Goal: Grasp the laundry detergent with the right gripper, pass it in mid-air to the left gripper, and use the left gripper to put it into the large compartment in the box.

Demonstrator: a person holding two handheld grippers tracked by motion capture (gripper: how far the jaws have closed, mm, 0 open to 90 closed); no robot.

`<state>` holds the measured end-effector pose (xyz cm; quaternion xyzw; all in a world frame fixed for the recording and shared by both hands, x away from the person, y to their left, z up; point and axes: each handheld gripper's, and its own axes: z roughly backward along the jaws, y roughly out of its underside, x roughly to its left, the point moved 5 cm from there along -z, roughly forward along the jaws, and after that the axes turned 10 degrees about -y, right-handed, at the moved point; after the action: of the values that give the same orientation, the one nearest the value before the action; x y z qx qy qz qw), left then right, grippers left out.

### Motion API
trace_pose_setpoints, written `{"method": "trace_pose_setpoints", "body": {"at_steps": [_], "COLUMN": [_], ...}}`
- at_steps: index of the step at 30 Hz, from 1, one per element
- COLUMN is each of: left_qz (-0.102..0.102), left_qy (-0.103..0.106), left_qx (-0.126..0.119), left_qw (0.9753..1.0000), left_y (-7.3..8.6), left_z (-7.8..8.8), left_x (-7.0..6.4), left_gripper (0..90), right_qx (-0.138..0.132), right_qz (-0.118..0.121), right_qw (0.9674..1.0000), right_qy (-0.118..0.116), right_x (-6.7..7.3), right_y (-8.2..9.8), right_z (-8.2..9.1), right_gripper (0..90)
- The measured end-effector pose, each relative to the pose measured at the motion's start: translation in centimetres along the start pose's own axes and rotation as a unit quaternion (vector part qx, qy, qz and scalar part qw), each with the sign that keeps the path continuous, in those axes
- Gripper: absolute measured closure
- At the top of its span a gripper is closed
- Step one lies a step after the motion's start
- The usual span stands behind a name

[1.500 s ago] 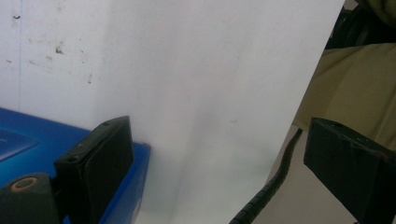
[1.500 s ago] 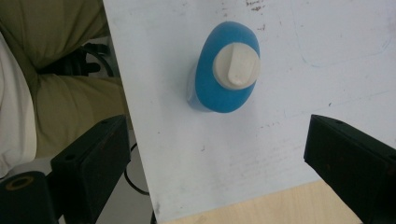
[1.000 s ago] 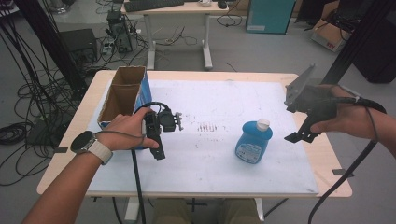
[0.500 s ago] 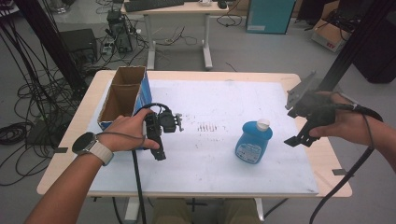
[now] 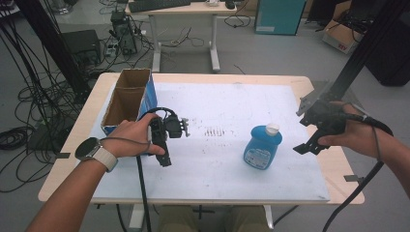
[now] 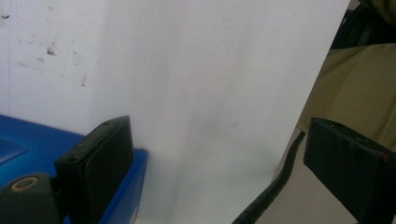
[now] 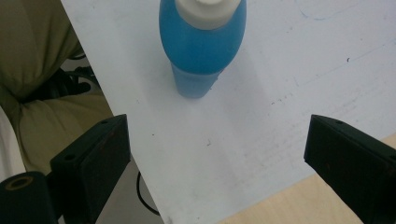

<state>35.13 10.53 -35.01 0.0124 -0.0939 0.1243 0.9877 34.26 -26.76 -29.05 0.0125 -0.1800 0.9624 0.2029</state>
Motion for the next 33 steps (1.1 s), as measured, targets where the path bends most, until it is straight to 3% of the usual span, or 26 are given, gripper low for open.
{"method": "trace_pose_setpoints", "body": {"at_steps": [9, 13, 28, 33], "left_qz": [-0.004, 0.005, 0.004, 0.002], "left_qy": [-0.001, 0.006, 0.004, 0.006], "left_qx": [0.001, -0.001, -0.001, 0.001], "left_qw": [1.0000, 1.0000, 1.0000, 1.0000], "left_y": [0.1, 0.0, 0.0, 0.1], "left_z": [-0.1, -0.3, -0.3, -0.4], "left_x": [0.1, 0.0, 0.0, 0.0], "left_gripper": [9.0, 9.0, 9.1, 9.1], "right_qx": [-0.022, -0.027, -0.045, -0.066], "right_qz": [-0.027, -0.031, -0.046, -0.051], "right_qw": [0.9994, 0.9991, 0.9978, 0.9964], "right_qy": [-0.007, -0.007, -0.012, -0.013], "right_x": [-0.1, -0.1, -0.2, -0.3], "right_y": [0.6, 0.7, 1.2, 1.3], "right_z": [-1.3, -1.6, -2.8, -3.4], "right_gripper": [4.8, 4.5, 4.4, 4.2]}}
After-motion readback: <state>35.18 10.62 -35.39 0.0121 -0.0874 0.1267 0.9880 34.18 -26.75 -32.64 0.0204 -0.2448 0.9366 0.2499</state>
